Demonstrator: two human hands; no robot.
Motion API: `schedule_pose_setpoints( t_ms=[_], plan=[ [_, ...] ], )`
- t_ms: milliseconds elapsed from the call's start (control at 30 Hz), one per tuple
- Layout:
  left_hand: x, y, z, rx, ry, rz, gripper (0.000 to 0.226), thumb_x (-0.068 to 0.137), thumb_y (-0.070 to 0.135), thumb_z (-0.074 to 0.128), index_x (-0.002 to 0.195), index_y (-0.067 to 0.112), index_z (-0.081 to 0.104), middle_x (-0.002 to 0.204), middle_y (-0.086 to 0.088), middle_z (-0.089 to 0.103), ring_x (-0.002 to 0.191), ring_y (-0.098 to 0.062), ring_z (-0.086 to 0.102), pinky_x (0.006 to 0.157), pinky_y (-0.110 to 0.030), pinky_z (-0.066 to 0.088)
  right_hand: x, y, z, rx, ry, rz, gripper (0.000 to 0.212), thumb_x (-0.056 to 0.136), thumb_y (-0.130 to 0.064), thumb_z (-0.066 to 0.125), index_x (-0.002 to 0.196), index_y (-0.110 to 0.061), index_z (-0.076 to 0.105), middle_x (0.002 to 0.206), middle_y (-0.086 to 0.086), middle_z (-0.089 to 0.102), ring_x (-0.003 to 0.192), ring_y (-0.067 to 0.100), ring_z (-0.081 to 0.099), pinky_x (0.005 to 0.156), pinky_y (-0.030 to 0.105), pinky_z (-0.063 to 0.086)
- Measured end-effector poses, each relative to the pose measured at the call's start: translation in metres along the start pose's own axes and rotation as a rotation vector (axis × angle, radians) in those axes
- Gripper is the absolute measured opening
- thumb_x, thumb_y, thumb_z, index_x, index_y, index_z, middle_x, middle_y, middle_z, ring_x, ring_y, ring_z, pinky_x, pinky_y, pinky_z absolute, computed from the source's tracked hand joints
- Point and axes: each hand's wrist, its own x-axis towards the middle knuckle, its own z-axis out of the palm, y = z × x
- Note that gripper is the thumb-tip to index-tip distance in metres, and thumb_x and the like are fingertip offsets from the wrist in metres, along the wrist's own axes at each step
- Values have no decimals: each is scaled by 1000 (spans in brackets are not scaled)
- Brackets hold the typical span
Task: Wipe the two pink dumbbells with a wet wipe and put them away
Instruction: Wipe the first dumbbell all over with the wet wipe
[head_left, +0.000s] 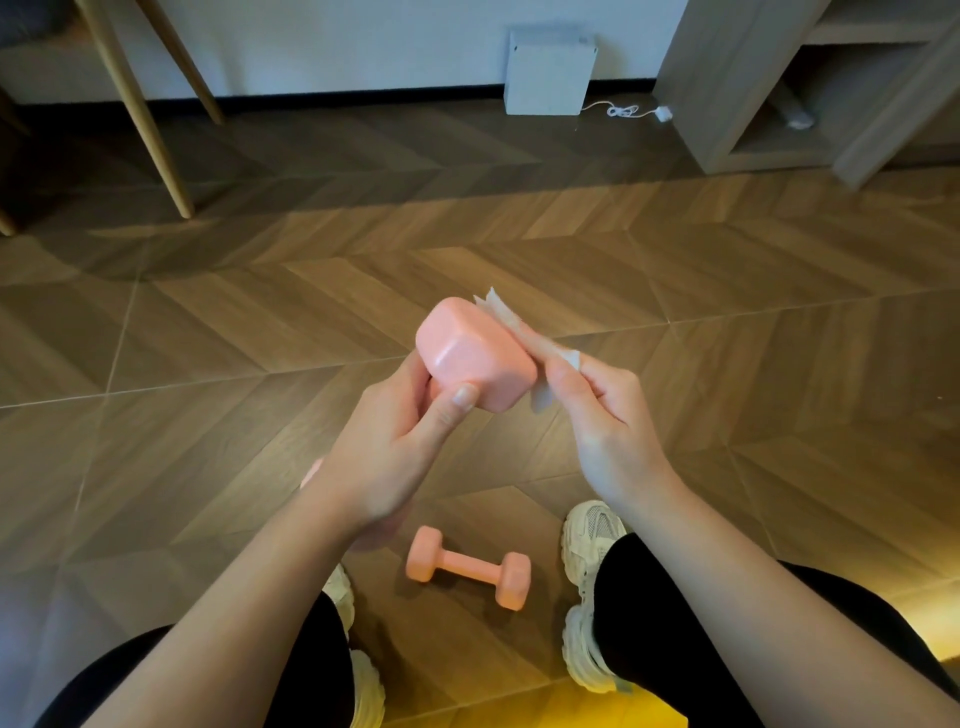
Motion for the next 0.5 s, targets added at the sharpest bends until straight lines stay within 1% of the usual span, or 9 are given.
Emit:
schedule_pose_setpoints(
  t_ms=[33,67,133,167,200,267,333,400,500],
  plan=[
    [0,0,-1,2,12,7,61,70,93,38,89,36,49,68,29,59,61,3,53,62,-17,40,0,2,-1,2,-3,6,53,102,-43,43,98,4,69,116,32,65,111,41,62,92,56,49],
    [0,0,-2,12,6,19,62,70,93,37,90,36,49,69,28,60,62,2,54,62,-17,40,0,1,-1,8,-8,8,53,102,-43,44,98,2,70,115,32,65,115,45,59,94,58,48],
    [0,0,-2,77,-36,59,63,72,93,35,100,38,50,79,29,64,73,3,59,65,-16,44,2,-2,-2,66,-11,2,41,102,-27,42,123,-1,67,129,13,66,130,23,55,105,35,45],
    [-1,0,-2,113,-52,72,65,72,93,34,105,40,50,84,29,65,79,2,60,68,-18,46,3,-3,-2,90,-17,-5,40,101,-21,41,129,-3,63,135,7,63,133,15,52,109,29,41],
    [-1,1,-1,132,-52,76,65,72,94,33,106,40,49,85,29,65,79,2,60,68,-17,45,3,-4,-2,100,-35,-24,39,102,-18,40,132,-3,60,138,5,60,135,12,49,112,27,37],
    [-1,0,-2,126,-42,71,62,72,93,32,97,39,48,77,34,61,69,5,57,62,-13,41,2,-3,-2,96,-81,-73,39,102,-13,37,134,0,57,142,6,56,138,12,45,115,28,35],
    [-1,0,-2,192,-68,86,58,75,91,33,98,40,46,79,37,59,70,5,55,61,-12,39,3,-5,-1,104,-82,-64,38,102,-14,38,132,-5,59,141,6,57,137,11,47,112,24,37],
    [-1,-2,-2,298,-110,101,50,78,84,36,105,42,44,78,32,60,73,5,55,60,-13,37,4,-7,-1,113,-80,-43,36,102,-16,39,130,-8,60,139,2,58,135,9,49,108,20,38],
    [0,-6,-3,342,-115,64,45,77,79,34,103,44,44,72,19,58,72,2,54,58,-16,36,3,-5,-1,80,-105,-41,38,102,-15,38,131,-4,60,140,4,57,136,10,48,110,24,37]
  ],
)
